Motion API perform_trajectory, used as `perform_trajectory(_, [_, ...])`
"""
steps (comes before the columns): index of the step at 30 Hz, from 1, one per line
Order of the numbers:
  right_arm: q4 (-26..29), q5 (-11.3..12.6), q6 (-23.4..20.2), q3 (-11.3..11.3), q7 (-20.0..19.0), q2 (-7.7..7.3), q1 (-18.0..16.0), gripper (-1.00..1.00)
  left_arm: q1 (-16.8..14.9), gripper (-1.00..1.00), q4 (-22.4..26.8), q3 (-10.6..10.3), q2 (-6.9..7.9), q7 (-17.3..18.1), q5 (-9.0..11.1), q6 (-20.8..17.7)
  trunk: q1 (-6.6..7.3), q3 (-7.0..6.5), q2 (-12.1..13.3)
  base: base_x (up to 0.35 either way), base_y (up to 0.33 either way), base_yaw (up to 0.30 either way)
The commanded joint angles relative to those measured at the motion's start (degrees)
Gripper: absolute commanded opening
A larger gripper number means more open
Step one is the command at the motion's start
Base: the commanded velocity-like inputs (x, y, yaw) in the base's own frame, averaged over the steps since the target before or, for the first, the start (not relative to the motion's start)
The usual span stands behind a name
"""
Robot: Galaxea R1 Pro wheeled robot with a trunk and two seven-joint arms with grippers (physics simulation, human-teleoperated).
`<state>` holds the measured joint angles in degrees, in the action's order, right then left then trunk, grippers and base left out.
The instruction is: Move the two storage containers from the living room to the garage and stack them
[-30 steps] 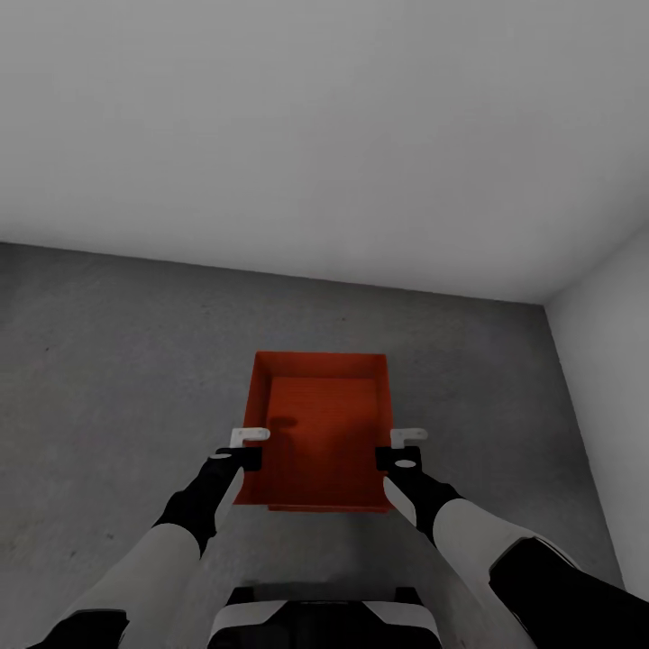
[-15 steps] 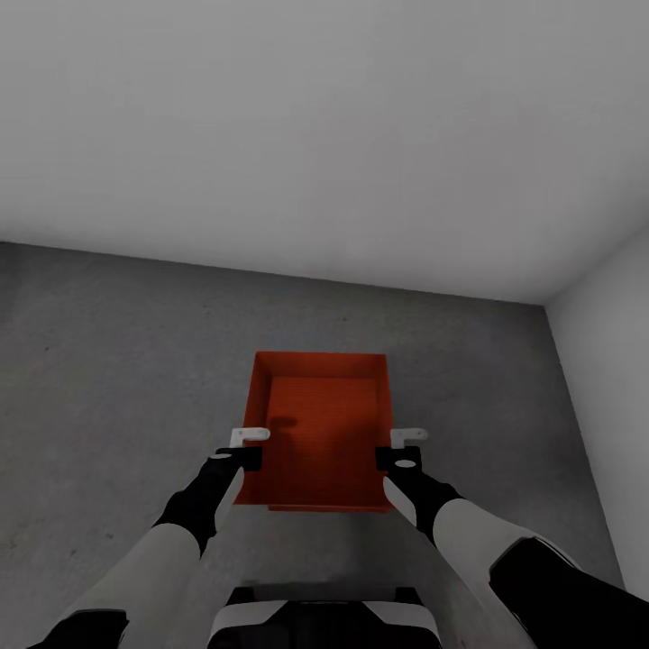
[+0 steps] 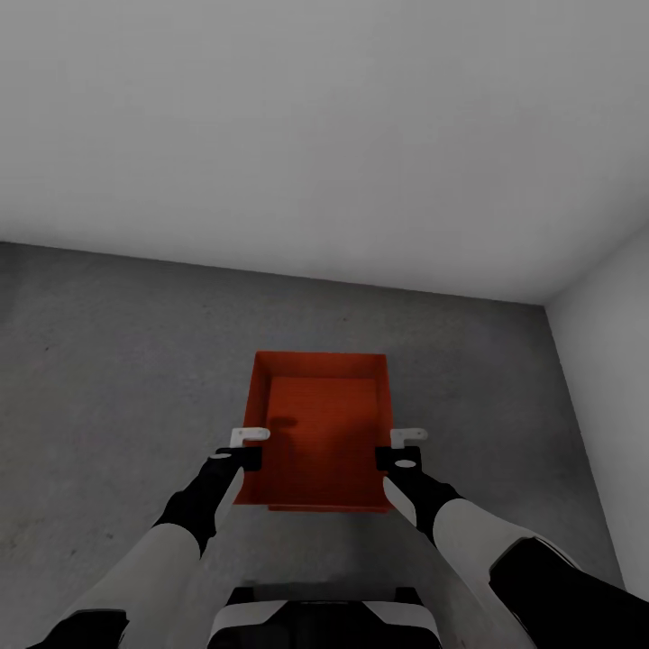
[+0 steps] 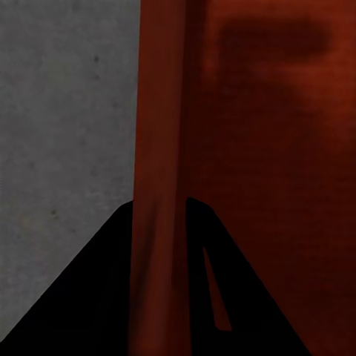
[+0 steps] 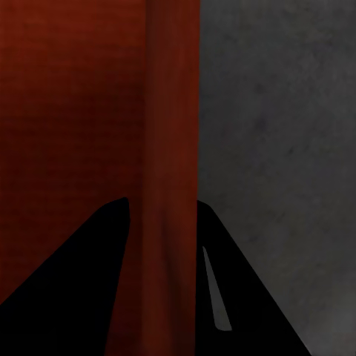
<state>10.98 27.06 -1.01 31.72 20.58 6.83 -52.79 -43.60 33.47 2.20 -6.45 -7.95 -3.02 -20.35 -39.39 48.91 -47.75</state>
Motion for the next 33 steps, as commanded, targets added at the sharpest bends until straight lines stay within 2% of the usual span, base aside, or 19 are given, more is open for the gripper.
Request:
perform_trajectory(1, [0.18,-1.01,0.74,-0.96,0.06,0.46,-0.03,-1.0,0.01,-1.0,0.01,0.98,-2.17,0.12,-0.09,-0.39,-0.01,0.03,-0.04,0.0,0.0,0.0])
perform_trajectory(10, [0.18,-1.03,0.74,-0.96,0.06,0.46,-0.03,-1.0,0.01,-1.0,0.01,1.04,-2.17,0.12,-0.14,-0.39,-0.01,0.03,-0.04,-0.103,-0.095,0.0])
perform_trajectory(33, [0.18,-0.96,0.74,-0.98,0.06,0.46,-0.03,-1.0,0.01,-1.0,0.01,1.05,-2.17,0.12,-0.15,-0.31,-0.01,0.03,-0.04,-0.003,-0.004,0.05])
